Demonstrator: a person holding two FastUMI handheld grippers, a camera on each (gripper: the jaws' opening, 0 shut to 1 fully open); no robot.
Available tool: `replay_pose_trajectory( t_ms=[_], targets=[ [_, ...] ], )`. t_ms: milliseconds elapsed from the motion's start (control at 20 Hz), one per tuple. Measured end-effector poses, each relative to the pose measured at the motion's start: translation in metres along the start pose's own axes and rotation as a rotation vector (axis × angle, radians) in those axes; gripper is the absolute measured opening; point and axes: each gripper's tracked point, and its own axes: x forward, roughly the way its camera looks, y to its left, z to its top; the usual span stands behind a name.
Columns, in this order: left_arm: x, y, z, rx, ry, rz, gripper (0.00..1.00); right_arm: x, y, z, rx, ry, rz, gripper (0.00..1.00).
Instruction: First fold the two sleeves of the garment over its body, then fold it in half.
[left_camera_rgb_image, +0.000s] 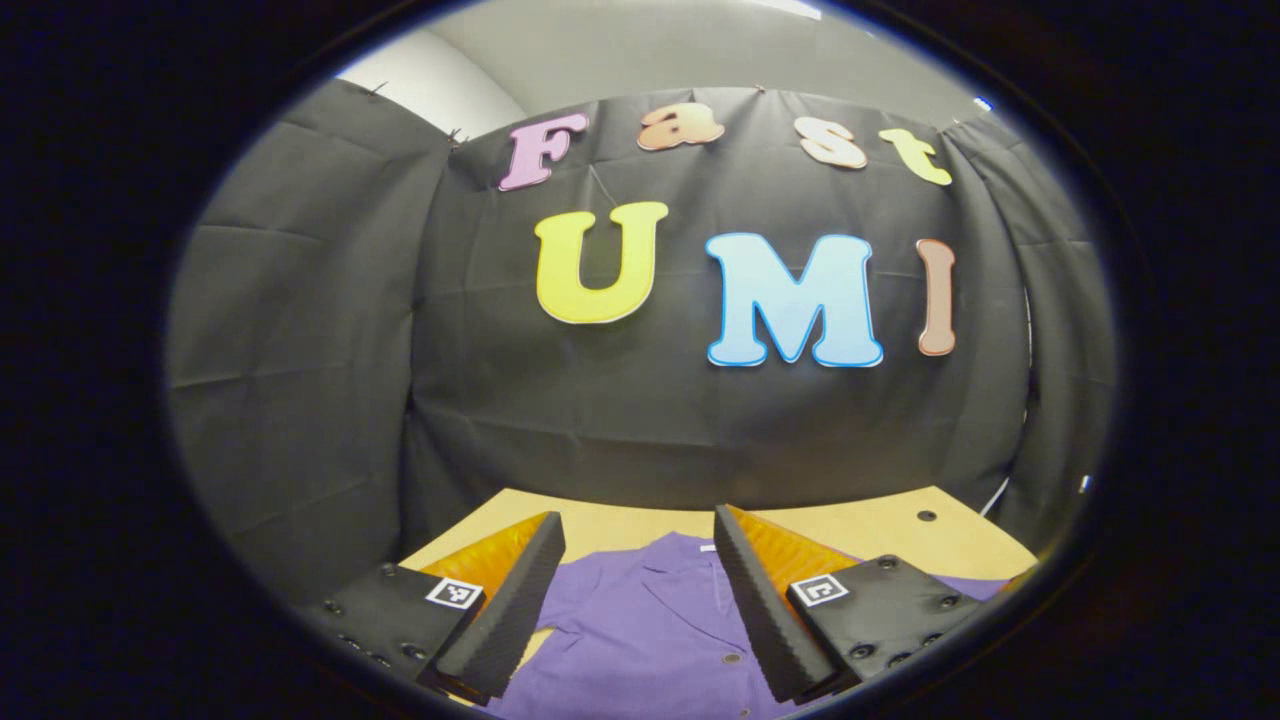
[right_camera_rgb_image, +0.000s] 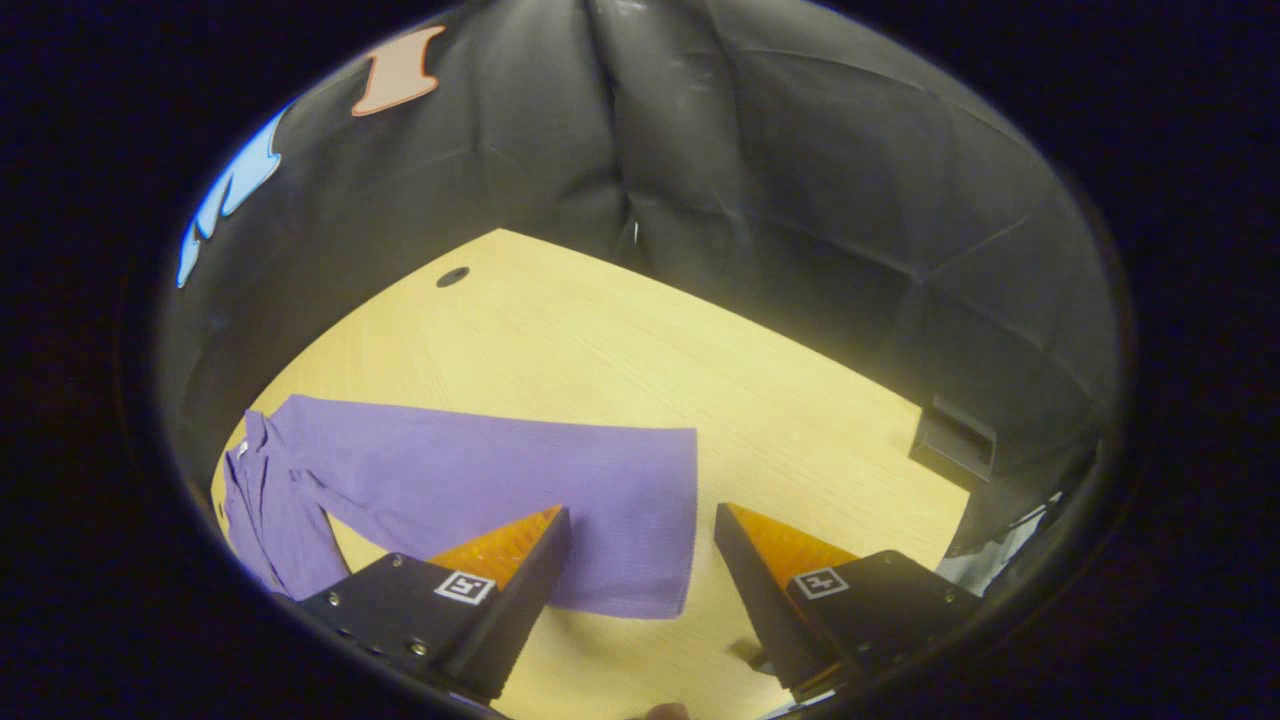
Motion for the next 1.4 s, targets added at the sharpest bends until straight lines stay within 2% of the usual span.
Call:
replay_pose_trajectory(
  t_ms=[50,100,250,300,500,550,600,650,750,800,900,1000,1100,1150,1200,1250,1400],
  targets=[
    [-0.001,0.000,0.000,-0.002,0.000,0.000,0.94,0.004,0.001,-0.003,0.010,0.012,0.003,0.93],
    [-0.001,0.000,0.002,-0.003,-0.005,-0.002,0.98,0.005,0.003,-0.003,0.023,0.017,0.004,0.93],
    [0.001,0.001,0.002,0.013,-0.012,-0.013,0.94,0.008,0.018,-0.001,0.067,0.016,0.027,0.96],
    [0.002,0.000,0.001,0.020,-0.004,-0.025,0.96,0.007,0.018,-0.006,0.062,0.034,0.009,0.99],
    [0.001,0.002,0.002,0.032,-0.011,-0.055,0.94,0.011,0.023,-0.012,-0.066,0.039,-0.057,1.00],
    [0.001,-0.001,0.001,0.026,-0.009,-0.066,0.96,0.015,0.026,-0.012,-0.080,0.039,-0.049,1.00],
    [0.001,-0.002,0.001,0.022,-0.007,-0.075,0.98,0.014,0.032,-0.012,-0.074,0.042,-0.051,0.95],
    [0.000,-0.001,0.001,0.019,-0.006,-0.078,0.94,0.014,0.036,-0.015,-0.067,0.047,-0.047,0.83],
    [0.000,0.000,0.001,0.011,-0.007,-0.083,0.96,0.011,0.042,-0.013,-0.043,0.047,-0.042,0.63],
    [0.000,0.001,0.001,0.007,-0.006,-0.084,0.96,0.011,0.041,-0.013,-0.040,0.047,-0.038,0.39],
    [-0.001,0.003,0.000,-0.002,-0.005,-0.083,0.96,0.009,0.036,-0.012,-0.042,0.026,-0.040,0.36],
    [0.000,0.005,-0.002,-0.018,0.002,-0.082,0.96,0.004,0.041,-0.010,-0.024,0.030,-0.030,0.10],
    [-0.001,0.006,-0.003,-0.033,0.011,-0.079,0.96,0.004,0.043,-0.008,-0.043,-0.004,-0.019,0.10],
    [-0.003,0.008,-0.006,-0.040,0.018,-0.076,0.96,0.007,0.047,-0.005,-0.051,-0.024,0.003,0.06],
    [-0.003,0.009,-0.006,-0.042,0.019,-0.073,0.96,0.000,0.051,-0.004,-0.062,-0.036,0.025,0.03],
    [-0.004,0.010,-0.006,-0.046,0.019,-0.070,0.94,-0.007,0.053,-0.001,-0.072,-0.056,0.034,0.05],
    [-0.002,0.011,-0.007,-0.062,0.021,-0.071,0.96,-0.029,0.068,0.007,-0.067,-0.107,0.079,0.02]
  ],
)
